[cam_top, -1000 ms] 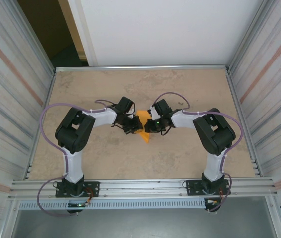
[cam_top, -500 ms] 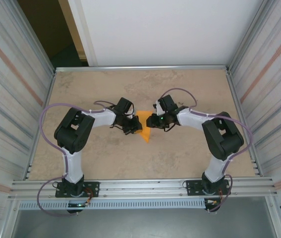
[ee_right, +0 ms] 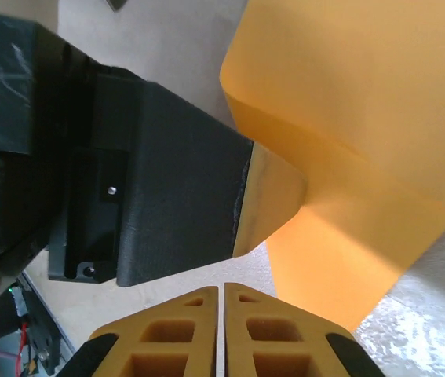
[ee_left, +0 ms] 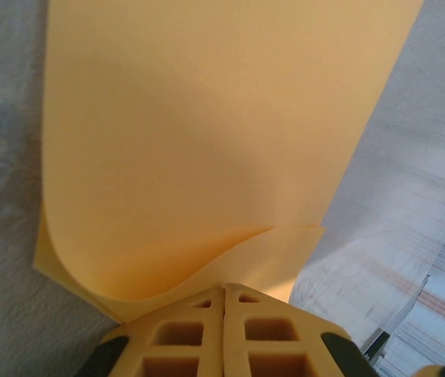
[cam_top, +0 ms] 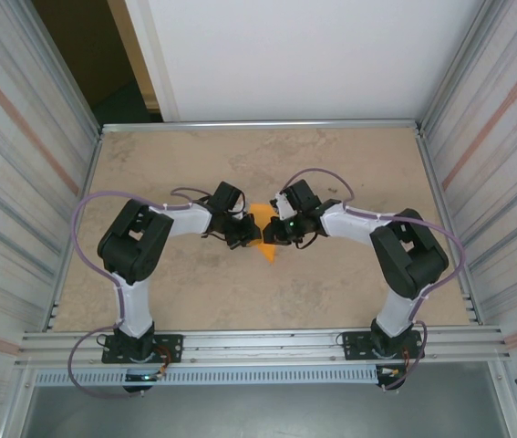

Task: Fold a paper plane with a square sheet of paper (pick it up from the middle)
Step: Third fold the triangle at the center of the table.

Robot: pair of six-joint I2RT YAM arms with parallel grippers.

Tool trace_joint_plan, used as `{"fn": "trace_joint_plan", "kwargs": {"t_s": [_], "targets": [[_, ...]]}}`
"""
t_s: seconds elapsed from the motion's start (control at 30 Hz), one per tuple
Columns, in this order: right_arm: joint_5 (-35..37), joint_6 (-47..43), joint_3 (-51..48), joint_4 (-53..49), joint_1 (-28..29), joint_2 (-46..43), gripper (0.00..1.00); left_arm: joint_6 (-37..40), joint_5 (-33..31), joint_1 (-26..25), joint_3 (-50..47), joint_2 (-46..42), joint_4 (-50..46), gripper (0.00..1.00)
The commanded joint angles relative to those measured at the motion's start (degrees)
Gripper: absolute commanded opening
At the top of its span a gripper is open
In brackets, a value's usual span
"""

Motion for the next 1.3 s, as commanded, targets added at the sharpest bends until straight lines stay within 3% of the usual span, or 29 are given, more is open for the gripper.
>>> {"fn": "trace_joint_plan", "kwargs": {"t_s": [0.0,1.0,1.27], "targets": [[-2.9,1.5,-0.6,0.5,0.2,1.8,0.08,-0.9,-4.5,0.4,-2.6,1.5,-3.7,0.08],[-4.6,-0.6,-0.1,-1.1,-0.4,9.8,0.06,-0.1,-2.8,1.2,-2.0,0.4,-3.2,0.08],[-2.2,-2.1,0.4,-4.9,-0.7,11.3,0.06,5.8,0.2,3.2,0.7,-1.0,-4.0,0.10]]}}
